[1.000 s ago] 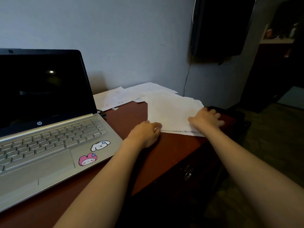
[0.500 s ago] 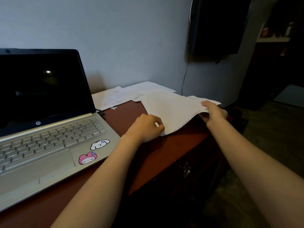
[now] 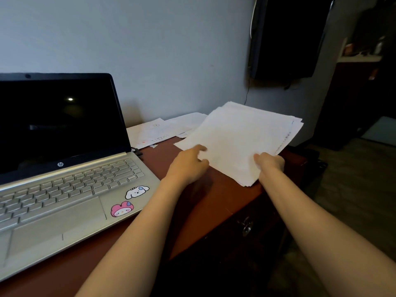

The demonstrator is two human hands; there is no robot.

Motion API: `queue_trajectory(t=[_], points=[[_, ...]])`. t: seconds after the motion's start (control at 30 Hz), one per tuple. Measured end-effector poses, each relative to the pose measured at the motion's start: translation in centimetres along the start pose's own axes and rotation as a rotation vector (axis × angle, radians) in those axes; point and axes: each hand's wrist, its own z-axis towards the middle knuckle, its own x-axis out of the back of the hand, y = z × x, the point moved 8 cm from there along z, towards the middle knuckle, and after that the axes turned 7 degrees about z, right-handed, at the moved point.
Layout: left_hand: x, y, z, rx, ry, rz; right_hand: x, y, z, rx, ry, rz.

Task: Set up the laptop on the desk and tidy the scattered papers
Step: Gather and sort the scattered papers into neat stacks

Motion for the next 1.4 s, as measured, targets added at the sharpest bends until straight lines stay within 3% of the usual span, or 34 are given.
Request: queue_trajectory(t=[0.17,0.3,0.5,0.57,0.87,1.27,1.4], points=[[3.7,-3.8,0.6,0.237,0.306,-0.302,0.9,-2.6,0.8,0.143,-0.047,-0.021],[6.7,-6.0,0.0,0.301,0.535,-0.478,1.1,-3.5,1.4,0.158,-0.217,-0.028],[5.8,-7.6,0.3,0.355,0.351,-0.708,0.7,-3.5,0.7,0.089,-0.419,0.062],[6.1,-7.1,0.2,0.289,0.320,-0.725,0.5,-3.8,0.5,0.113,-0.428,0.051],[7.5,-5.1,0.5,0.124,0.443,-0.844,-0.9,-8.3,-0.6,0.314,-0.426,0.165],[7.9,-5.6,0.1,0.108,0.540,-0.827,-0.8,-7.5,-1.0,0.289,-0.427,0.079],[7.0,-6.5,0.6,0.144,0.475,-0.690,-1.0,-6.4,-0.8,0.287,-0.424,-0.001]])
